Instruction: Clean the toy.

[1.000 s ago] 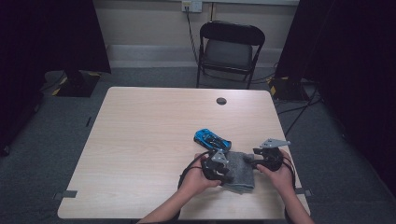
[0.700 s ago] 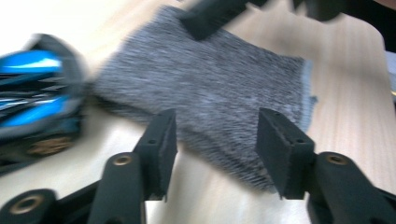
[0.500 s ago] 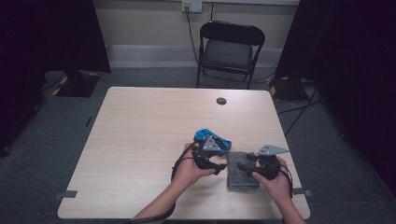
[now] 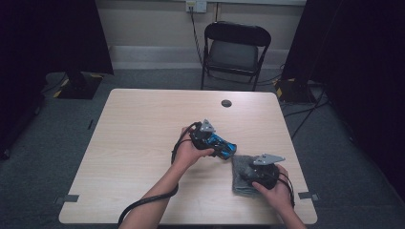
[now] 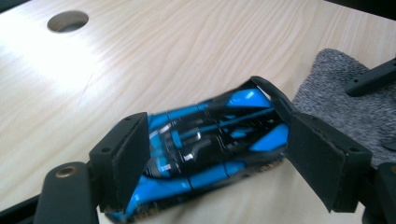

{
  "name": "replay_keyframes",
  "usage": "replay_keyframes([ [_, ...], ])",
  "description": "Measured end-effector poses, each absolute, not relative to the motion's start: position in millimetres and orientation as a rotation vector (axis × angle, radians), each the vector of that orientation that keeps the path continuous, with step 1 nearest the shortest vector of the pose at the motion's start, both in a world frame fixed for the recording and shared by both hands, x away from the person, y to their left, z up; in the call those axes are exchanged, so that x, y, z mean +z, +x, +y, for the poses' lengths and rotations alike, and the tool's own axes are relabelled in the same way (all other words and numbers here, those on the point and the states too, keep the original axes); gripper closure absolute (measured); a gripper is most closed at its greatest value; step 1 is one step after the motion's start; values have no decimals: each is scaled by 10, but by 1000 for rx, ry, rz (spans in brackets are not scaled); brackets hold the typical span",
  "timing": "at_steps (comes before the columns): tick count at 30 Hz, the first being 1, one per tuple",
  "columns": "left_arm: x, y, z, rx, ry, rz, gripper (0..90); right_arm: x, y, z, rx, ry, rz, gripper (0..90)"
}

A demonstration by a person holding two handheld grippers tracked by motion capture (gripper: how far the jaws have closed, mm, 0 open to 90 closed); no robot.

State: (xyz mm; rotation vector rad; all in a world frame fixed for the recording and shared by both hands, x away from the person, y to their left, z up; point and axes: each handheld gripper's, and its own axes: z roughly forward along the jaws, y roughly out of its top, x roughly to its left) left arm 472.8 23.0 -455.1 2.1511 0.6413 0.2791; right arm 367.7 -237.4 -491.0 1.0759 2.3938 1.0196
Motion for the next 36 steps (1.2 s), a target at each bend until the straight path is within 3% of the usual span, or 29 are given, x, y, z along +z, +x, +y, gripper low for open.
replay_keyframes([
  [14,-4774,4869,85,248,2175,610,211,-4915,3695,-2403,1029,1073,2403,500],
  [22,-4844,4895,90,274,2167,595,143,-4916,3693,-2402,1029,1073,2395,535],
  [30,-4858,4935,98,247,2167,613,102,-4905,3701,-2399,1009,1084,2382,724],
  [36,-4822,4937,49,253,2214,679,70,-4878,3718,-2403,1000,1116,2374,779],
])
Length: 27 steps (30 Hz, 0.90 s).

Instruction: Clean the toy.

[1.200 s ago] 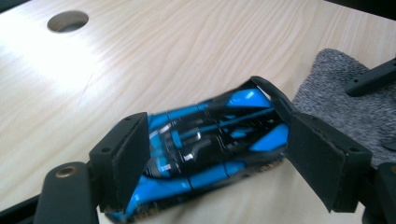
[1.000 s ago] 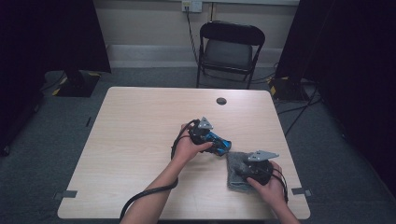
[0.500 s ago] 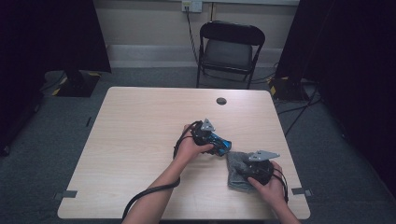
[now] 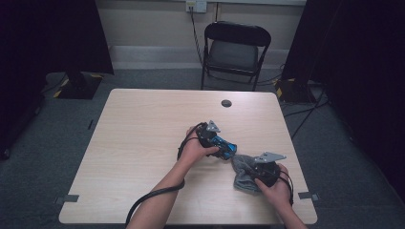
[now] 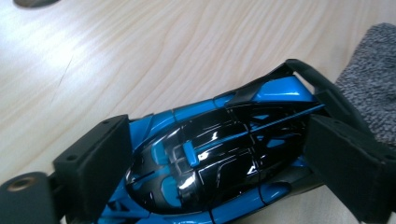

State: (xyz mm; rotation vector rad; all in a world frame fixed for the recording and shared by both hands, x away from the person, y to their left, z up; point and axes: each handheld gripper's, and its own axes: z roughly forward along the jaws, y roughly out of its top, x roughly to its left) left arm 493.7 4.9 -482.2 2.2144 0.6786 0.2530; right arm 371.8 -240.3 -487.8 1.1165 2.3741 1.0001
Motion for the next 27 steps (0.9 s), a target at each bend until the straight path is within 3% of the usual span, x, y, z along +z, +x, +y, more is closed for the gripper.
replay_keyframes([
  [11,-4820,4951,59,242,2215,695,58,-4767,3962,-2646,1006,1273,2226,782],
  [19,-4815,4952,56,244,2223,691,59,-4805,4176,-2386,905,1226,2286,782],
  [27,-4821,4951,81,256,2218,693,58,-4803,4114,-2215,915,1169,2376,788],
])
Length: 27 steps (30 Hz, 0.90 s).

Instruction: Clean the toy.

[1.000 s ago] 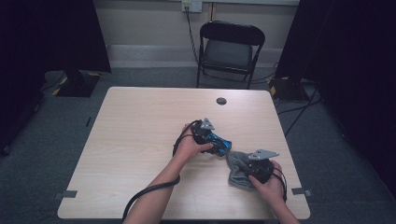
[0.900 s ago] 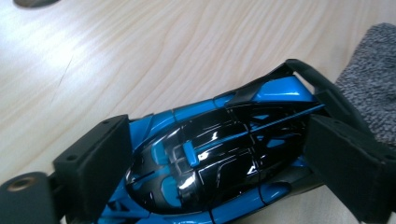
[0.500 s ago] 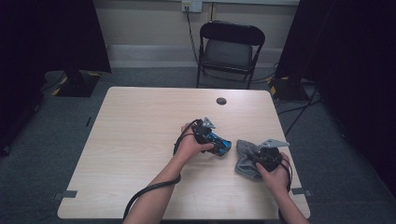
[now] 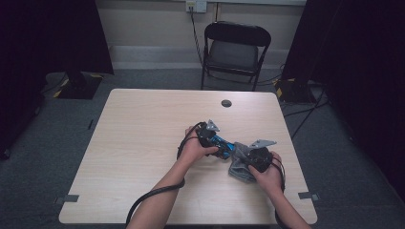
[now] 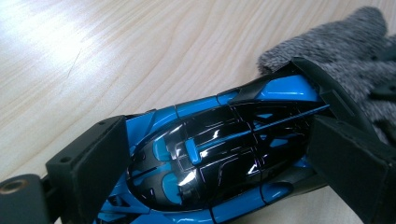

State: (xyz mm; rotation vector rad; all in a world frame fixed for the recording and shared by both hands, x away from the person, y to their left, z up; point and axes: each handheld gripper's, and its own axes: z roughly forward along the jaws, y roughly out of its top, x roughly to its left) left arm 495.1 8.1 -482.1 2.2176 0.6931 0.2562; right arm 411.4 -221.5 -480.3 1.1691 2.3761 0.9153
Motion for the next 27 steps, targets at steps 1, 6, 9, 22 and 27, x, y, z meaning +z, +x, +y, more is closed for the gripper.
replay_keyframes([
  [1,-4822,4948,78,256,2216,695,58,-4803,4098,-2211,930,1166,2382,788],
  [6,-4825,4946,79,259,2213,690,59,-4810,4015,-2183,976,1145,2413,790],
  [9,-4825,4946,78,260,2212,690,59,-4808,3952,-2158,1011,1122,2442,791],
  [22,-4825,4946,78,260,2212,690,59,-4817,3823,-2045,1078,1060,2514,792],
  [27,-4827,4944,79,260,2209,690,60,-4822,3787,-1993,1095,1034,2532,792],
])
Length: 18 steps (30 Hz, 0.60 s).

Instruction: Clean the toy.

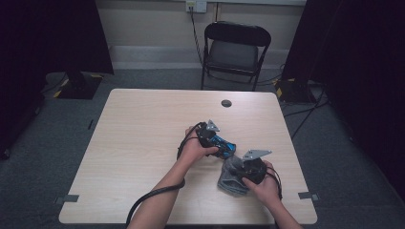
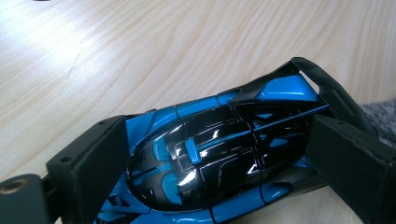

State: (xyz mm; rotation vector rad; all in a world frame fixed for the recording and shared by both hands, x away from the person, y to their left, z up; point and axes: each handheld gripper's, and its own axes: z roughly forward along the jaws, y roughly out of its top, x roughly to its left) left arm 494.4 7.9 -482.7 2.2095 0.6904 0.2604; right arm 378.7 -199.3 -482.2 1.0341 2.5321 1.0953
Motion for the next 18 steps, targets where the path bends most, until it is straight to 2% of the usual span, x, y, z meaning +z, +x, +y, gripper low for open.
replay_keyframes([
  [18,-4834,4937,84,263,2203,690,59,-4829,3717,-1903,1135,943,2583,792],
])
